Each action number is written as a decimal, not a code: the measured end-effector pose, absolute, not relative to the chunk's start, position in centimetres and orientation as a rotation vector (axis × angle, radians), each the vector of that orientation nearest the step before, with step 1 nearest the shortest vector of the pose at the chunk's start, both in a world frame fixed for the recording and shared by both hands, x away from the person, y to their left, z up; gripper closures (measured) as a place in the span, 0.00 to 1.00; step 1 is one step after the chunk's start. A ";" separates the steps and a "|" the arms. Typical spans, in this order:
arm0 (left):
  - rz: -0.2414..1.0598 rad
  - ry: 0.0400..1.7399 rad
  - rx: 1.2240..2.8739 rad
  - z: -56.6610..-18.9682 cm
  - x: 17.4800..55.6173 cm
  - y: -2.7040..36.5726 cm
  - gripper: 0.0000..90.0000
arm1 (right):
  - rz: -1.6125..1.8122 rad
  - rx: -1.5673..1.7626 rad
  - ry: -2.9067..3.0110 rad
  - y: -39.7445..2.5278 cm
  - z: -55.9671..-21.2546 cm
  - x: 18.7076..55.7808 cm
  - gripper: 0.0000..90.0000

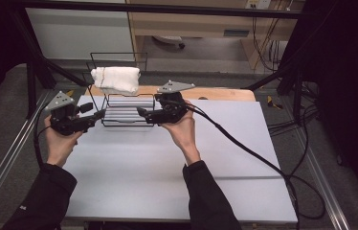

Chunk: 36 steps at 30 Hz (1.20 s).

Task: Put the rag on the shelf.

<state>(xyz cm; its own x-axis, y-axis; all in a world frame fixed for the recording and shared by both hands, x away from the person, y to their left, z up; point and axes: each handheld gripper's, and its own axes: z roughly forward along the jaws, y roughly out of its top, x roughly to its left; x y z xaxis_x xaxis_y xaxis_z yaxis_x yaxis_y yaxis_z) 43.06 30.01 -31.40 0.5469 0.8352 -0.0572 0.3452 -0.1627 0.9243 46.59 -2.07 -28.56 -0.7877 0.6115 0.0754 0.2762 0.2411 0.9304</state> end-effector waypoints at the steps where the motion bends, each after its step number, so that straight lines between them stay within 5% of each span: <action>1: 0.584 0.983 1.750 -31.8 42.9 30.2 0.40 | 1.565 0.820 2.219 -2.4 -28.8 46.5 0.19; 6: 0.574 0.975 1.777 -33.5 41.8 30.5 0.27 | 1.527 0.826 2.249 -4.0 -30.1 46.1 0.07; 15: 0.542 0.966 1.828 -35.8 40.4 30.3 0.11 | 1.543 0.882 2.269 -8.1 -32.4 45.1 0.01; 36: 0.473 0.927 1.909 -40.2 37.7 28.9 0.09 | 1.492 0.994 2.307 -18.1 -39.1 41.3 0.00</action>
